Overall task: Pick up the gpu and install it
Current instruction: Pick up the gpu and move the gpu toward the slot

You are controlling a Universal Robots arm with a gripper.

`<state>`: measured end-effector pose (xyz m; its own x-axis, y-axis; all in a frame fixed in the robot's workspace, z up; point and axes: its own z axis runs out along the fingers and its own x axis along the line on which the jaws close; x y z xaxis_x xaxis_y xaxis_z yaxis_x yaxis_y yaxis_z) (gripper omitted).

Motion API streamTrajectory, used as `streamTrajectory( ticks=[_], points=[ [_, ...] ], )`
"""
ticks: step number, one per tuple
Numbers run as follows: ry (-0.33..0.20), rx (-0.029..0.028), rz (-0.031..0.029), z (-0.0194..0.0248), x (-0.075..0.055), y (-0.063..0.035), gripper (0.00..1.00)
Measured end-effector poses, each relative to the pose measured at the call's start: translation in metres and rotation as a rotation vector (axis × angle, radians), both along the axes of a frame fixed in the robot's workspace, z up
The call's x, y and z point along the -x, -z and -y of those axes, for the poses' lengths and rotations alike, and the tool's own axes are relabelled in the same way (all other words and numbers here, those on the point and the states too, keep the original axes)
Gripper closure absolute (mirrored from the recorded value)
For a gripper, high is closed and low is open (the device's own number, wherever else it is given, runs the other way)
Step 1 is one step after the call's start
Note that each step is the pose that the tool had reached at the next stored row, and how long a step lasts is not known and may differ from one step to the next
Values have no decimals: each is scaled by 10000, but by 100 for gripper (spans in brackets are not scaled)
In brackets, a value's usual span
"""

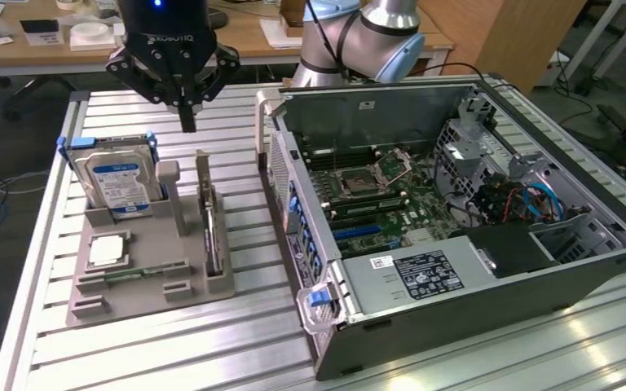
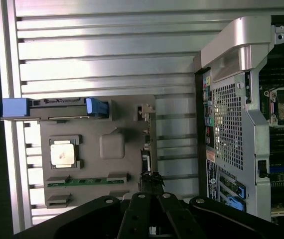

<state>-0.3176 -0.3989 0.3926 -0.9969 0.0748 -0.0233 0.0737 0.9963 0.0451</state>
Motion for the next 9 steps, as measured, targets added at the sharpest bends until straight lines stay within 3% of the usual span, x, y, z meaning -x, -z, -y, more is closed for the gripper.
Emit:
streamTrajectory(
  ticks=[4,9],
  points=[
    [0,0,0,0,0,0,83],
    [0,0,0,0,0,0,59]
  ],
)
